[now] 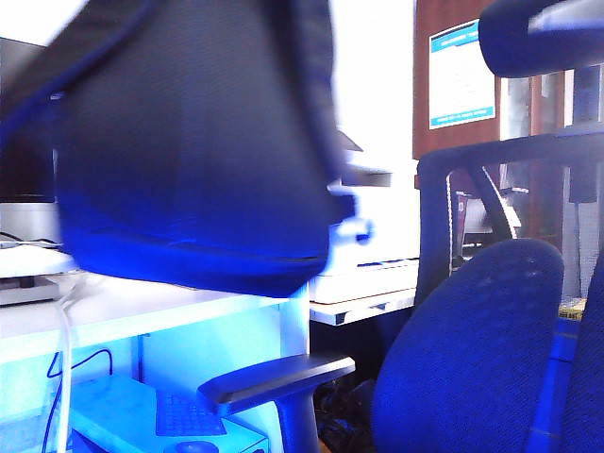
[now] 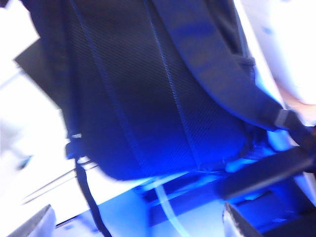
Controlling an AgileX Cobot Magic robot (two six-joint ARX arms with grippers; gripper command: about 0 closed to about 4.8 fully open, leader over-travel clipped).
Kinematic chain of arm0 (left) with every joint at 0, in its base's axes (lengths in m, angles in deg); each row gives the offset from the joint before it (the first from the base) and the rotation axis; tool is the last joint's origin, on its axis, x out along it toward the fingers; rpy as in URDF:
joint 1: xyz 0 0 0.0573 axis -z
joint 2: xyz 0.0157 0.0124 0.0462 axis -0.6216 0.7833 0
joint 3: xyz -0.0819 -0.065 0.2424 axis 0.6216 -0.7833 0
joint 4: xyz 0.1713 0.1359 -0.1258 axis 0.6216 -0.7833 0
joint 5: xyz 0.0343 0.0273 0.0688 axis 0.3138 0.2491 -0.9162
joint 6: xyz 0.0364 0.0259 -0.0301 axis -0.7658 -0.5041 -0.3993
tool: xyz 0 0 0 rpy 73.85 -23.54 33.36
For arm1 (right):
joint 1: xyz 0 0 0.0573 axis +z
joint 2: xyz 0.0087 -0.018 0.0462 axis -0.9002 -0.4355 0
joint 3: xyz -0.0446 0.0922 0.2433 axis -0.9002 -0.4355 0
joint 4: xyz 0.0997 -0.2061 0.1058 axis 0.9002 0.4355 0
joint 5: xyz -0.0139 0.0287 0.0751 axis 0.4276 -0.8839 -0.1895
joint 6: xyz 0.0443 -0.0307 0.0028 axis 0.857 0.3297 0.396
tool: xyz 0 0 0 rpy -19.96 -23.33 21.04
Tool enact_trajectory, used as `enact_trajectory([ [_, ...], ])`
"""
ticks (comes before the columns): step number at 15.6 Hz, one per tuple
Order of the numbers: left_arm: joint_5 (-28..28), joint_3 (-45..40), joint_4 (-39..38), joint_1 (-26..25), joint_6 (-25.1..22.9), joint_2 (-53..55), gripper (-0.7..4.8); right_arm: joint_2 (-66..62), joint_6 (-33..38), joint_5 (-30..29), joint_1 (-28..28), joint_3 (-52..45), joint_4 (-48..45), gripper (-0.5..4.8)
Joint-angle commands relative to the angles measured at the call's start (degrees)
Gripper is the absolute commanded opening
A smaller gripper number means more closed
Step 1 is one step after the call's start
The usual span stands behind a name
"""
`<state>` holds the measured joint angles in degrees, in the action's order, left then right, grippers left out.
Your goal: Grab the backpack from the chair and place it on the desk.
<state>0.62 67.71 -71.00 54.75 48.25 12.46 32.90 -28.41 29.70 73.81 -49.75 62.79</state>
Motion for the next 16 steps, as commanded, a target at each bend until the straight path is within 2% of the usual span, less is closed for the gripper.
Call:
enact_trajectory([
  [1,-5.70,1.36,9.90,-6.95,-6.27,-4.59,-0.06,1.55,2.47,-6.45,0.09,0.46,-1.46,4.33],
  [3,-5.64,2.23,10.62,-15.63,-5.09,-4.85,-0.06,2.25,3.23,-8.20,0.09,0.46,-1.92,4.33],
  [5,-0.07,2.71,15.37,-30.64,0.96,-4.72,-0.06,2.23,4.35,-8.55,0.83,0.46,-2.36,4.32],
  [8,-0.07,2.97,26.25,-46.14,11.74,-1.55,-0.06,2.16,5.22,-10.14,0.83,0.46,-2.67,4.32],
  [10,-0.11,4.39,26.49,-50.73,16.50,3.08,-0.06,2.16,6.14,-10.10,0.50,0.48,-2.80,4.32],
  [11,-0.09,4.55,25.49,-51.43,17.20,5.53,-0.02,2.05,6.38,-10.10,0.76,0.50,-2.54,4.32],
  [12,-0.17,4.55,22.56,-51.47,16.70,6.62,1.19,2.03,7.06,-9.86,1.55,0.50,-2.27,4.32],
  [13,-1.92,4.50,19.65,-51.45,16.55,6.82,3.39,2.12,7.87,-9.84,1.84,0.52,-2.36,4.32],
  [14,-5.46,4.50,17.66,-51.39,16.52,6.93,4.79,2.12,7.85,-9.86,1.86,0.59,-2.34,4.32],
  [16,-10.95,4.57,16.44,-51.49,16.55,7.04,4.79,2.10,7.85,-9.62,2.69,0.57,-2.27,4.31],
])
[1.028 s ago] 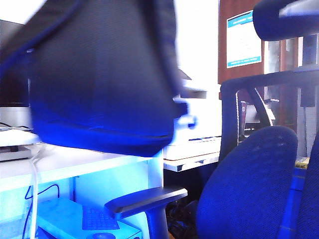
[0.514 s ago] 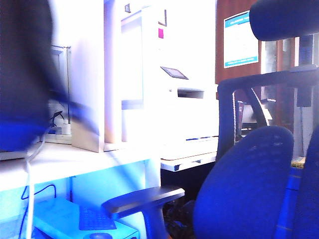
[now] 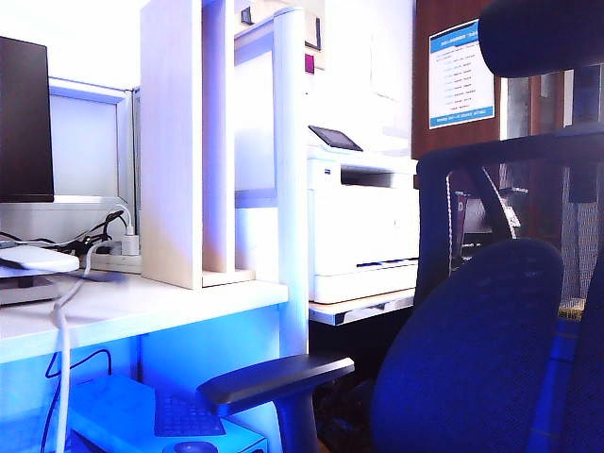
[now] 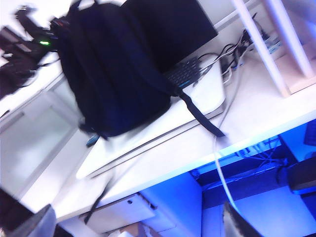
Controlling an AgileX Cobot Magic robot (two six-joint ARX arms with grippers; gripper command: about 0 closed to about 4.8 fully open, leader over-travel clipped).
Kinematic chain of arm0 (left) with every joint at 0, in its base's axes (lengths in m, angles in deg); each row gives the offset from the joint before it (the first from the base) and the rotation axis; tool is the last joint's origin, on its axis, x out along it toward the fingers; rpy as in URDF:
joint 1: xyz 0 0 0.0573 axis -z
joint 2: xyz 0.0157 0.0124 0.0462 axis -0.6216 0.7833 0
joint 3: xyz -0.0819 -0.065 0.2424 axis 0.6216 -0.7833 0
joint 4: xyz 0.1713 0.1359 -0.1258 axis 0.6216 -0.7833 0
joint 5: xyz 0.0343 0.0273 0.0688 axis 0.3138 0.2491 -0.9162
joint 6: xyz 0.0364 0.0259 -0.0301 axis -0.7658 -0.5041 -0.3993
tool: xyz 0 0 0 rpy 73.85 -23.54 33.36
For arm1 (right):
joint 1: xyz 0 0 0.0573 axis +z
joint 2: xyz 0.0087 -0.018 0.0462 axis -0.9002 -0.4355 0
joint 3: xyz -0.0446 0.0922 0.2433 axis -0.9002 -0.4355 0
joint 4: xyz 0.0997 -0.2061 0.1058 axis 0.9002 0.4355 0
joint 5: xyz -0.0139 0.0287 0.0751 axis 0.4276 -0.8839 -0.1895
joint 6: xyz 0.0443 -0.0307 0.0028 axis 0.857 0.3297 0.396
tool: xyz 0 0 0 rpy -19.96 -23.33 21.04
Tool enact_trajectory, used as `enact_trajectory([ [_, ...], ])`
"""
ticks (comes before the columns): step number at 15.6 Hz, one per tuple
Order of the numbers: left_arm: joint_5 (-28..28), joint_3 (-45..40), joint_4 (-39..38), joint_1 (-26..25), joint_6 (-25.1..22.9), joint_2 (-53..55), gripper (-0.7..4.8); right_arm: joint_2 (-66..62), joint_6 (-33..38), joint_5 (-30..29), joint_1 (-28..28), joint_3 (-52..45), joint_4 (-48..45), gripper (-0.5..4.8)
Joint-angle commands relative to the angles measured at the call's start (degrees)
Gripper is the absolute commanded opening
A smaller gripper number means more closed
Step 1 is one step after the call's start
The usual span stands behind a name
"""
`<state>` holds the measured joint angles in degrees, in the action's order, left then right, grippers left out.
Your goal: Grab the backpack from the chair and place it on the desk.
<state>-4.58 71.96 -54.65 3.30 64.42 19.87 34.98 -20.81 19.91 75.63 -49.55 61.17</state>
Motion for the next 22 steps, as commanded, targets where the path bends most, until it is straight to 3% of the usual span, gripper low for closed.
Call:
enact_trajectory([
  [1,-7.61,0.33,0.31,-1.22,0.74,-0.37,4.79,0.02,0.20,0.35,0.96,0.39,-0.72,4.31],
  [2,-7.58,0.33,0.28,-2.73,2.84,-0.37,4.79,0.02,0.17,0.33,0.94,0.39,-0.68,4.31],
  [4,-7.56,0.74,0.39,-4.96,11.56,-0.61,4.79,-0.04,0.20,0.22,1.09,0.39,-0.66,4.31],
  [6,-4.50,0.76,0.61,-4.96,15.17,-0.74,4.79,-0.07,0.20,0.31,1.07,0.39,-0.66,4.31],
  [8,8.61,0.87,1.51,-4.85,19.80,-1.27,4.79,-0.04,0.20,0.17,1.09,0.39,-0.70,4.31],
  [9,27.74,0.96,4.57,-3.69,23.47,-2.29,1.75,0.04,0.17,0.15,1.07,0.39,-0.74,4.31],
  [10,32.79,0.96,5.11,-2.56,23.47,-2.97,1.45,0.07,0.15,0.11,1.07,0.39,-0.72,4.31],
  [12,46.77,0.96,3.93,0.52,23.82,-4.96,1.46,0.07,0.15,0.09,1.09,0.39,-0.74,4.31],
  [14,54.47,0.96,0.00,4.20,23.80,-6.54,1.46,0.07,0.15,-0.11,1.07,0.39,-0.72,4.31],
  [15,57.96,0.96,-3.21,6.69,22.32,-7.54,1.44,0.09,0.17,-0.24,1.09,0.39,-0.70,4.31],
  [17,60.63,0.94,-10.69,9.79,16.94,-9.16,0.64,0.11,0.17,-0.79,1.07,0.39,-0.70,4.31],
  [18,60.19,0.94,-19.80,11.58,9.73,-10.38,-0.05,0.11,0.15,-0.79,1.05,0.39,-0.70,4.31],
  [20,57.64,0.94,-31.39,13.22,-0.11,-11.28,-0.05,0.11,0.17,-0.79,1.07,0.39,-0.70,4.31],
  [21,50.66,0.94,-46.56,14.75,-11.72,-12.20,-0.05,0.11,0.15,-0.81,1.07,0.39,-0.70,4.31],
  [22,47.82,0.94,-53.40,15.61,-15.63,-12.37,-0.05,0.11,-0.24,-0.76,1.03,0.39,-0.70,4.31],
])
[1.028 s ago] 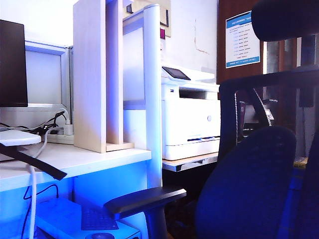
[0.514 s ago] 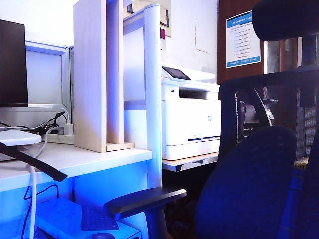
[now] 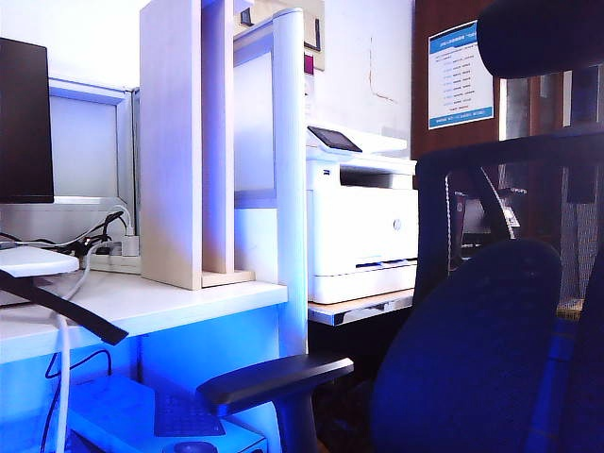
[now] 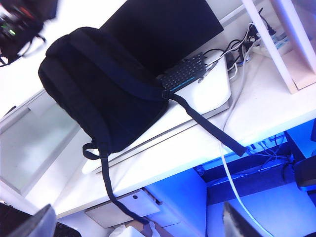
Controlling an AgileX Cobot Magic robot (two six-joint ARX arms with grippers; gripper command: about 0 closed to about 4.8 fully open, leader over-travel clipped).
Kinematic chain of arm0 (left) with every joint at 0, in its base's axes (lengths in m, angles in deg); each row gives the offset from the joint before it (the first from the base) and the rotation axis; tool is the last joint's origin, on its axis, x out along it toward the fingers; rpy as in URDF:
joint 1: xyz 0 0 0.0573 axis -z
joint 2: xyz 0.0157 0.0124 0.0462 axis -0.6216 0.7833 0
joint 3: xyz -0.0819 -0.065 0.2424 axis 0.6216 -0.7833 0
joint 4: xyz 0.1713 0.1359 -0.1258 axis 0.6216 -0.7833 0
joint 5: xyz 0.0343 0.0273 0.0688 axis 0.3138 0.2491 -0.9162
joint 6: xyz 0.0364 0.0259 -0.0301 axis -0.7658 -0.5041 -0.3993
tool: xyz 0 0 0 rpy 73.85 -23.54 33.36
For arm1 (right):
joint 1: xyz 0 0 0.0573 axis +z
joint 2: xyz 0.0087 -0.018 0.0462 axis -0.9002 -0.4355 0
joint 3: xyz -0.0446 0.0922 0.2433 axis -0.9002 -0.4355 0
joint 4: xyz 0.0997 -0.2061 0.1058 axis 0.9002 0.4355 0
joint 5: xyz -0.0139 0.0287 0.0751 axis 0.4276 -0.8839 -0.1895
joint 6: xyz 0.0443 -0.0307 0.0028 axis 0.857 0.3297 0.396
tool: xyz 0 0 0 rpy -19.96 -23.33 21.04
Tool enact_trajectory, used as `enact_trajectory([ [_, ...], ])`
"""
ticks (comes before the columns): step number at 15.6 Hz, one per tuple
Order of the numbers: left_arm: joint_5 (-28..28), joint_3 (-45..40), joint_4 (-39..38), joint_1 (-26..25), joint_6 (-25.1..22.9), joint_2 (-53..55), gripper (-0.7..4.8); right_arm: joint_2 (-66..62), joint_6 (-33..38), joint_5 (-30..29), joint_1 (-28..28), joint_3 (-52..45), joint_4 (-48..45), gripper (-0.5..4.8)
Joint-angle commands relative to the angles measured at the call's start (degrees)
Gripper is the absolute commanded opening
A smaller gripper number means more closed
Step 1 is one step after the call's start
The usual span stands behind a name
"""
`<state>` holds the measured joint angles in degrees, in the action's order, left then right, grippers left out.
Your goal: Grab the backpack from the chair and place it on the desk.
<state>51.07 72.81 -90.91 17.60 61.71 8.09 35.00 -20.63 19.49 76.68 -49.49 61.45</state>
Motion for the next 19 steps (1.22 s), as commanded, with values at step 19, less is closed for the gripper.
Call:
enact_trajectory([
  [19,-24.15,-48.19,-15.32,10.58,7.26,-65.66,-0.05,6.01,-31.43,16.26,-8.72,0.28,19.17,3.04],
])
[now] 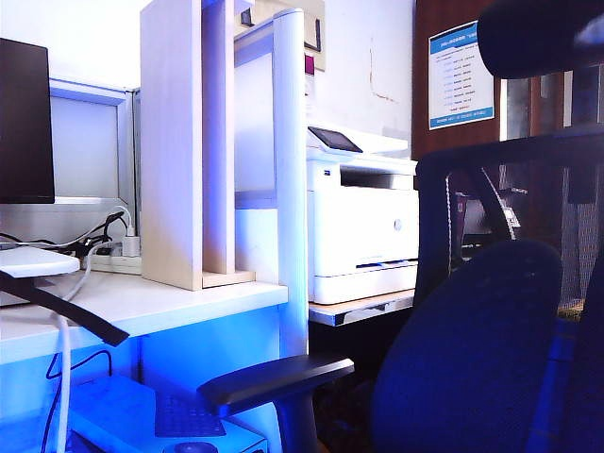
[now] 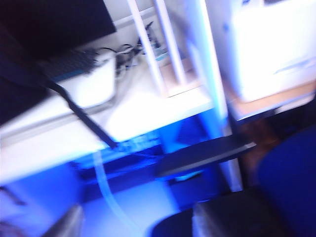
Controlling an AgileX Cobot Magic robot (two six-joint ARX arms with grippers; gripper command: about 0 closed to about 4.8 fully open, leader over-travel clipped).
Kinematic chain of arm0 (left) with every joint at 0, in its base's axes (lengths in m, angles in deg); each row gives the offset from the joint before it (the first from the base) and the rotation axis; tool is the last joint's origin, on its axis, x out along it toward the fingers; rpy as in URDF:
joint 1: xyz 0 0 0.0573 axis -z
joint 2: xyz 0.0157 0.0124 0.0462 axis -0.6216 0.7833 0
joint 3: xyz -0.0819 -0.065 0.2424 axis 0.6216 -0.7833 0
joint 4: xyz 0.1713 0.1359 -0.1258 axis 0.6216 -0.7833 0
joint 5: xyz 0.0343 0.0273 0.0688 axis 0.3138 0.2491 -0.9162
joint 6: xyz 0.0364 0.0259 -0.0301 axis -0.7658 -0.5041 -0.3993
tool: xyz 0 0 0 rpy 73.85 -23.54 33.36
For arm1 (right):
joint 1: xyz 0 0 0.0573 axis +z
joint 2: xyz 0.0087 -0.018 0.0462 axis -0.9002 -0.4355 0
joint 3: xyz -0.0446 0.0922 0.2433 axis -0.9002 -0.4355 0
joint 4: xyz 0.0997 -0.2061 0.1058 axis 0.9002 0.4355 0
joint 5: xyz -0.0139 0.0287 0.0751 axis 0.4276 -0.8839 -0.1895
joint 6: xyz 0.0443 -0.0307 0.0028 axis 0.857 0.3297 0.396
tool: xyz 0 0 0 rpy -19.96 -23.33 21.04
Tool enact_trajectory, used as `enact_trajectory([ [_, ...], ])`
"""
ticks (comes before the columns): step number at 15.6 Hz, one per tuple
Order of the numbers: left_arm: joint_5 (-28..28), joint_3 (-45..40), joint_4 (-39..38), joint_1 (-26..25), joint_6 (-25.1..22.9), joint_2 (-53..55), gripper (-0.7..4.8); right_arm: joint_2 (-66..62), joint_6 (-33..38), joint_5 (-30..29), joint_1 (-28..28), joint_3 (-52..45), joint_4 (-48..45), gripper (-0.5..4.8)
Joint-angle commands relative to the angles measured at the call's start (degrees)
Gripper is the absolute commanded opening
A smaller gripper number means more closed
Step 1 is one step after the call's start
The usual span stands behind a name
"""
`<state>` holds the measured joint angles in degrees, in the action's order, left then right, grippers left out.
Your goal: Grab the backpack from the chair and place it on the desk.
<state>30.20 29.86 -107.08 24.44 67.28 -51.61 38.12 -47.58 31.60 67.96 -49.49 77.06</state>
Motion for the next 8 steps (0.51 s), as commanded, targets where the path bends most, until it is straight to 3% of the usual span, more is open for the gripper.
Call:
enact_trajectory([
  [1,-4.72,-7.26,0.52,5.77,1.60,-8.31,-0.05,4.52,-6.03,6.01,0.00,0.26,5.53,3.04],
  [2,-5.70,-8.48,-0.02,7.28,1.60,-9.64,-0.05,5.77,-6.62,7.26,0.00,0.11,6.91,3.01],
  [5,-10.43,-12.46,-1.73,12.17,1.86,-13.20,-0.06,11.23,-7.37,11.54,0.02,-0.11,16.24,1.16],
  [8,-13.79,-14.27,-2.16,14.38,1.57,-14.82,-0.05,17.03,-7.52,14.40,0.02,-1.53,19.39,1.06],
])
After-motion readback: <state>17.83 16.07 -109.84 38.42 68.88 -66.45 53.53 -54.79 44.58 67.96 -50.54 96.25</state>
